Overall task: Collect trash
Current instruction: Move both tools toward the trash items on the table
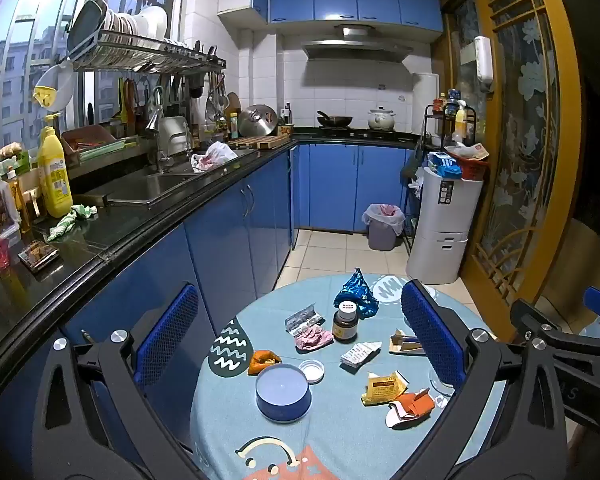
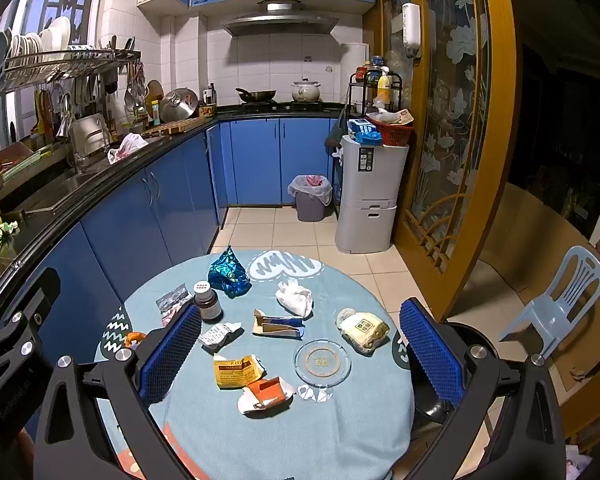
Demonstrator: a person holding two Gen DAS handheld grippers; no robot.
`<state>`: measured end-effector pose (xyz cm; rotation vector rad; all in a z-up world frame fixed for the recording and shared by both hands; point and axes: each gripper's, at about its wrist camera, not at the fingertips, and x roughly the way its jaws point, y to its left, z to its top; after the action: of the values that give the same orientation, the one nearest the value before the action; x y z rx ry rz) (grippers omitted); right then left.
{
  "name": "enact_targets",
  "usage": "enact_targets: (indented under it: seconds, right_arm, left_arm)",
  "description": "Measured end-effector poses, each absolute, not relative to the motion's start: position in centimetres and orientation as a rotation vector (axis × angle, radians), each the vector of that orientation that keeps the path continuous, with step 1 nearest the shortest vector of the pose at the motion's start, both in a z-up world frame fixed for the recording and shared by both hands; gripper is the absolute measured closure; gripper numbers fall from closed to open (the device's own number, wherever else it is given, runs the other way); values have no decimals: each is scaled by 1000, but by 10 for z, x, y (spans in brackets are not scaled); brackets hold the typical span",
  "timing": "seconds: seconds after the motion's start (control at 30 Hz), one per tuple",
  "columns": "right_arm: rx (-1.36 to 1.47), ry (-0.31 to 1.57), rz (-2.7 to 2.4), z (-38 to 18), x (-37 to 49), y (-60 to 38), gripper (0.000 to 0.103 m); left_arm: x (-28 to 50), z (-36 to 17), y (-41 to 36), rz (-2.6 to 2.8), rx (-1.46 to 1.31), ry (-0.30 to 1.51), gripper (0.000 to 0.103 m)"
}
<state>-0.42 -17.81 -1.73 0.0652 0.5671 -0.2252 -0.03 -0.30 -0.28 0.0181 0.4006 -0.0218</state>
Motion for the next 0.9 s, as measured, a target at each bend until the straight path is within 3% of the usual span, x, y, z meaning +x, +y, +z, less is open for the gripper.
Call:
enact_targets:
  seconds: [0.9]
  right_arm:
    - [66,566,-221,-20,-5,-178,6]
  left_arm:
    - [0,-3,-3,-22,18,402,3]
